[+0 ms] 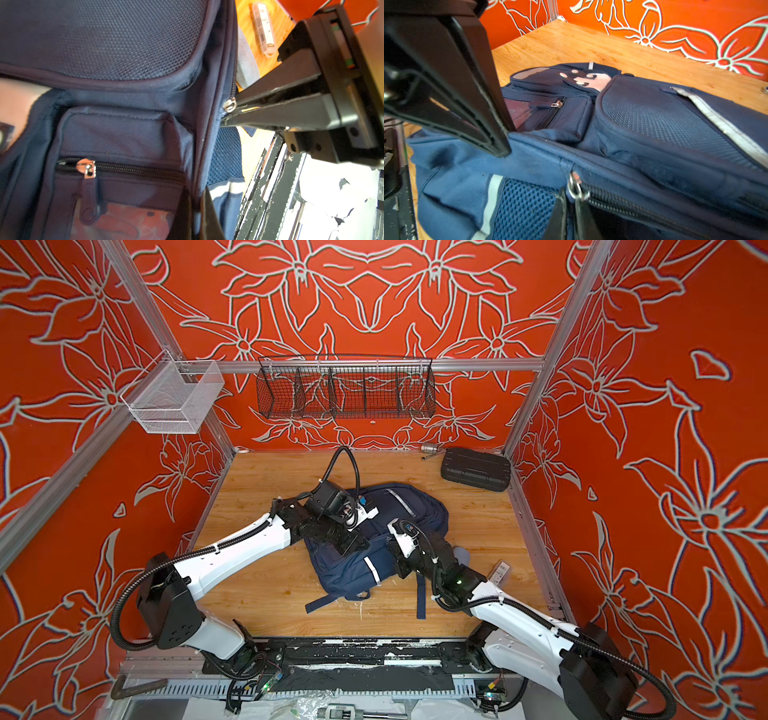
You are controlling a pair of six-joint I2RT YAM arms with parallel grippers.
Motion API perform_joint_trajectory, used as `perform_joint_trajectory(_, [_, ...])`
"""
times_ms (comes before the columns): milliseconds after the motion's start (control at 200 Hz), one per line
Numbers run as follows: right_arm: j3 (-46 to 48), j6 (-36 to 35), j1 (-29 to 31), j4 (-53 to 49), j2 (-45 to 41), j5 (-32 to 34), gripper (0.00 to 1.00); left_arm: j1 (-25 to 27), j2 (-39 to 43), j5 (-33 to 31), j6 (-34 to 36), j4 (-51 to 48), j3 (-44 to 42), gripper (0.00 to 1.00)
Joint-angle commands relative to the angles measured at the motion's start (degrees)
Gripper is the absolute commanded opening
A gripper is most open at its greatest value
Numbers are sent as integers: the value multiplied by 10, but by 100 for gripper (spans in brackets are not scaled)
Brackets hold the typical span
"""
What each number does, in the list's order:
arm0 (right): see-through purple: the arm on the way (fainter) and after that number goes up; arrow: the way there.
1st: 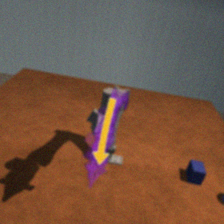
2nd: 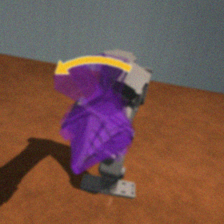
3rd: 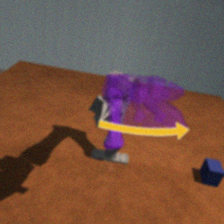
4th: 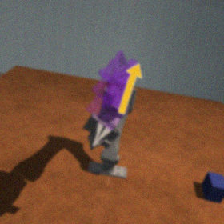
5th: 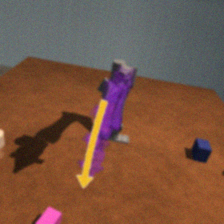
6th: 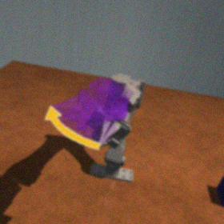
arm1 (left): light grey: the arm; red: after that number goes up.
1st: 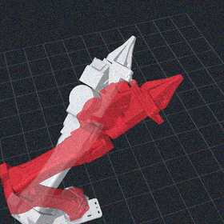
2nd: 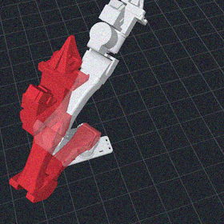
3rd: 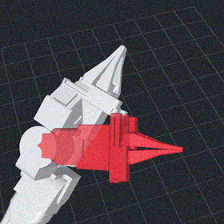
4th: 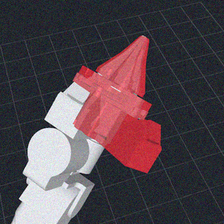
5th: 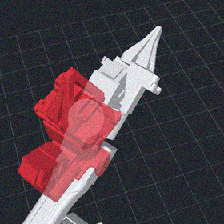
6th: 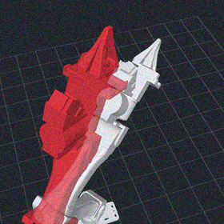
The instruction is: Pack the student bag
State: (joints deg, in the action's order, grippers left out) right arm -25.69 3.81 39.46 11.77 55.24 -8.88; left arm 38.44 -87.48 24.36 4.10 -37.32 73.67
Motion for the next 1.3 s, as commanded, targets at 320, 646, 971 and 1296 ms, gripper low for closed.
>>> perform_joint_trajectory(320, [-19,19,-29,-39,-3,47,19,-11,26,21,-18,28,2,0])
perform_joint_trajectory(646, [-3,-18,-30,-83,-99,84,31,-8,8,4,-88,66,14,0])
perform_joint_trajectory(971, [-37,-107,42,-90,-53,156,39,6,-37,2,-180,76,69,0])
perform_joint_trajectory(1296, [-23,-123,78,-12,-18,300,38,16,-47,0,-181,69,80,0])
